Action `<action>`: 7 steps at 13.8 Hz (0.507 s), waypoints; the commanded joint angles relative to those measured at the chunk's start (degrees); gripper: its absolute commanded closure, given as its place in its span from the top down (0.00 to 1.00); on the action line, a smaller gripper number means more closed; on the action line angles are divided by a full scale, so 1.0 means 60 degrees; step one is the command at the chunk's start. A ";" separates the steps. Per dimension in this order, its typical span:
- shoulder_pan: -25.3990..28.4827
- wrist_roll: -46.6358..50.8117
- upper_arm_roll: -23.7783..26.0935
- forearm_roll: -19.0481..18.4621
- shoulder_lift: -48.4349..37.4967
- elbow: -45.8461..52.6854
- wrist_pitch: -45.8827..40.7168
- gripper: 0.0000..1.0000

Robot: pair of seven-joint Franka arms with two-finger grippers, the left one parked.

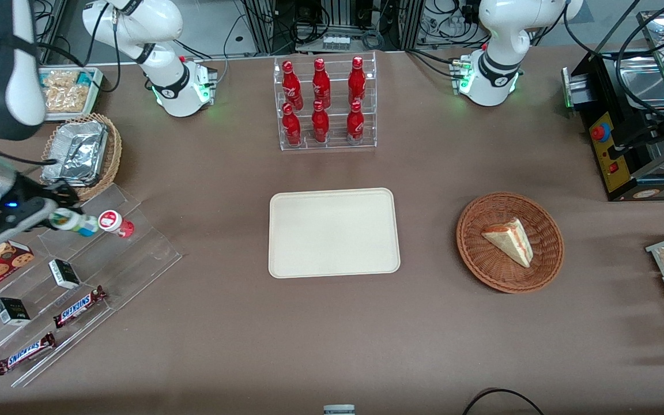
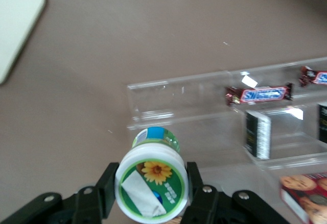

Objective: Place green gum on tray
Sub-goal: 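Lift the gum bottle and carry it over the cream tray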

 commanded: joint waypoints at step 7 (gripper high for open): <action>0.3686 0.5760 -0.0077 0.0121 0.0888 0.0660 0.0244 0.00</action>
